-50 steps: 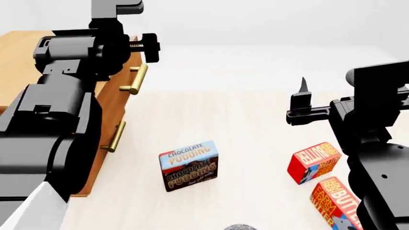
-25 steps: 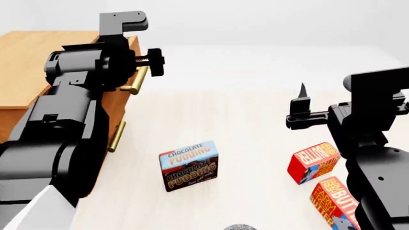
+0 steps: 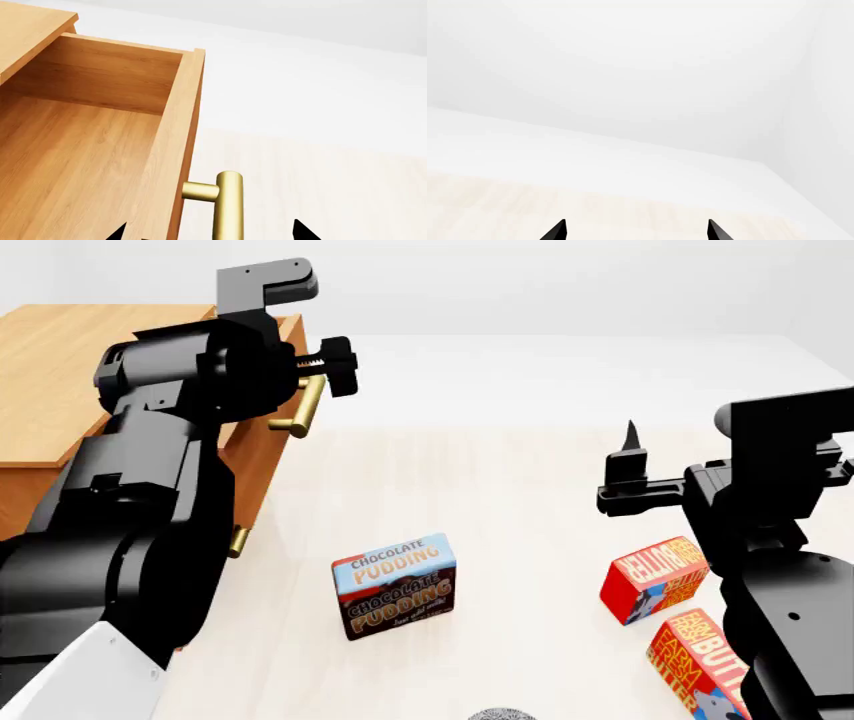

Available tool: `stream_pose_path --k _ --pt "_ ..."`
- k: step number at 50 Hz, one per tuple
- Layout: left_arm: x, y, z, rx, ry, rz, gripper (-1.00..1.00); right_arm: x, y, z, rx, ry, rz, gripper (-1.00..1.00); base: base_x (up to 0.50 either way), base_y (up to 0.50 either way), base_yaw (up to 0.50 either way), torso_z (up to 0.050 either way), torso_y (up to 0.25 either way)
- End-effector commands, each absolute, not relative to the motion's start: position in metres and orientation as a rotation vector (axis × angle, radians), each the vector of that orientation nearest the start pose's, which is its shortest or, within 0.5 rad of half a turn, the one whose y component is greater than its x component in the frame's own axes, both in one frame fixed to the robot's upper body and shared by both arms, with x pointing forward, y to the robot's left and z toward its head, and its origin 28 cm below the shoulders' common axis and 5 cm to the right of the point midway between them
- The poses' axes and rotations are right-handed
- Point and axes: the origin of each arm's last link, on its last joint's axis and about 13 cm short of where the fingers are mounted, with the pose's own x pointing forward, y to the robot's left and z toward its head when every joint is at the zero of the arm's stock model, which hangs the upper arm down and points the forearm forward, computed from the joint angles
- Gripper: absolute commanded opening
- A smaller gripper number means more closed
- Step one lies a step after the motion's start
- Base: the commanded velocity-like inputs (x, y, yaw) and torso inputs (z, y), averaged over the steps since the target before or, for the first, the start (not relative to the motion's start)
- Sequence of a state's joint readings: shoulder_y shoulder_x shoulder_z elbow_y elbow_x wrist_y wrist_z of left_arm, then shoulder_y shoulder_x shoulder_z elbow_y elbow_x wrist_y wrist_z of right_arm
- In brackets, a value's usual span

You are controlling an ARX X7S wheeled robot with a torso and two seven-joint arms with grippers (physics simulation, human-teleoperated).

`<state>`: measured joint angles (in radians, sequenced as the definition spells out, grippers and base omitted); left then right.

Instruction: Put the bowl in the top drawer of the cabinet.

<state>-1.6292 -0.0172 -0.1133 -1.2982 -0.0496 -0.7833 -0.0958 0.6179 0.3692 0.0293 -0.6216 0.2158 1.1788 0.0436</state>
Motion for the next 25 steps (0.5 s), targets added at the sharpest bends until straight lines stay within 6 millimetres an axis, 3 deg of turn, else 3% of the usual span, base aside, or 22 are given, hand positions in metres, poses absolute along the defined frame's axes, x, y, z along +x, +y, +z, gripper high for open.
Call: stream_pose_path --k 1,16,25 --pt "0.420 0.189 0.277 -0.188 0.476 -0.029 1.00 0.252 -0.162 0.215 -0.208 -0.049 -0.061 1.00 0.00 0.00 0.00 0.000 0.000" --pt "0.416 0.166 0.282 -0.166 0.477 -0.089 1.00 0.248 -0.167 0.211 -0.177 -0.043 -0.046 1.00 0.00 0.00 0.00 0.000 0.000" --pt "0.404 0.152 0.283 -0.177 0.483 -0.148 1.00 0.241 -0.171 0.211 -0.168 -0.044 -0.051 1.00 0.00 0.00 0.00 0.000 0.000"
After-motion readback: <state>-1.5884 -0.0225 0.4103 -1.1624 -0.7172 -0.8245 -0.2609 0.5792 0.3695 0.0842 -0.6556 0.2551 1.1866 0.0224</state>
